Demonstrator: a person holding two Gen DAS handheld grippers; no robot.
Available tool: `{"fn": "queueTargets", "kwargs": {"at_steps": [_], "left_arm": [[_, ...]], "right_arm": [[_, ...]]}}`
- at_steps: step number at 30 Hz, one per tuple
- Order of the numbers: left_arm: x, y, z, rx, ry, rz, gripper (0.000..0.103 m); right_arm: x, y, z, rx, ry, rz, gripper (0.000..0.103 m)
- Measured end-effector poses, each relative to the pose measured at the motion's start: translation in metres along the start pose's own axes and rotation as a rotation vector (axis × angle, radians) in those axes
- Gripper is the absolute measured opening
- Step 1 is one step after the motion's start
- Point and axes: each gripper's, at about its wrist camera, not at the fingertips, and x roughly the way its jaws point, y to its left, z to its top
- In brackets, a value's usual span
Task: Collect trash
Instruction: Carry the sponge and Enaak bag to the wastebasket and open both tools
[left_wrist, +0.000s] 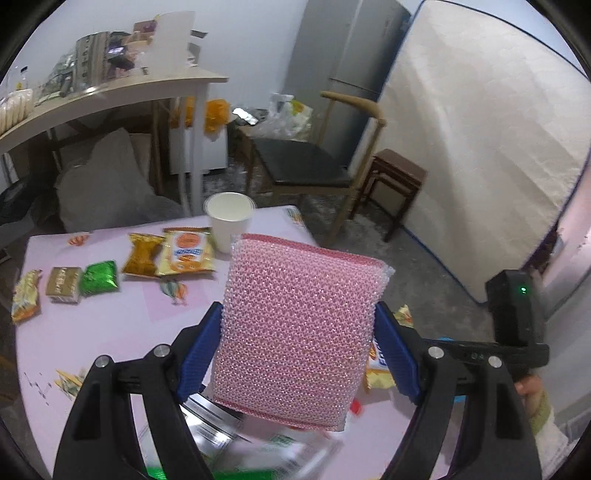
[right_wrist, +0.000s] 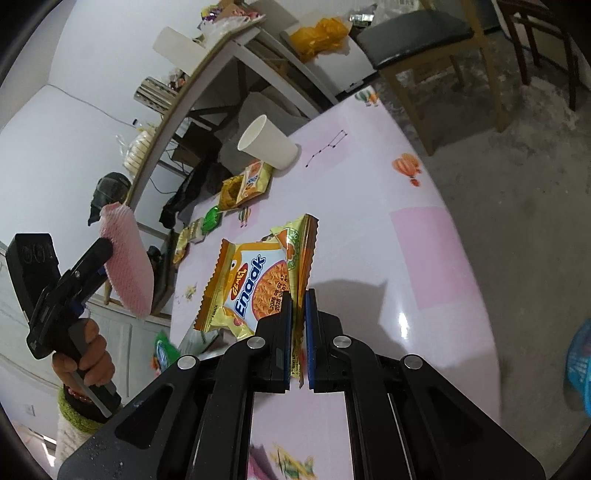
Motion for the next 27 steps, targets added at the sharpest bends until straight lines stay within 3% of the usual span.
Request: {"fn": "queueTargets", "kwargs": {"at_steps": [8, 14, 21, 24, 27], "left_arm": [[-0.018, -0.092, -0.025, 0.060, 0.016, -0.136, 0.078], [0.004, -0.184, -0.053, 0.126, 0.098, -0.246, 0.078], [0.078, -0.310, -0.088, 0.222, 0.249, -0.373, 0.079], [0.134, -0.369, -0.109, 0.273, 0.330, -0.374, 0.079], [0.188, -0.412, -0.126, 0.263, 0.414, -0.367, 0.079]], "right_arm": [[-0.084, -0.042, -0.050, 0.061, -0.093, -0.013, 0.005], [-0.154, -0.122, -0.117, 0.218, -0.184, -0.064, 0.005], [-0.224, -0.228, -0.179, 0.471, -0.300, -0.164, 0.005], [-0.239, -0.274, -0.198, 0.587, -0.345, -0.198, 0.006], [-0.242, -0.310, -0.206, 0.680, -0.376, -0.216, 0.006]]}}
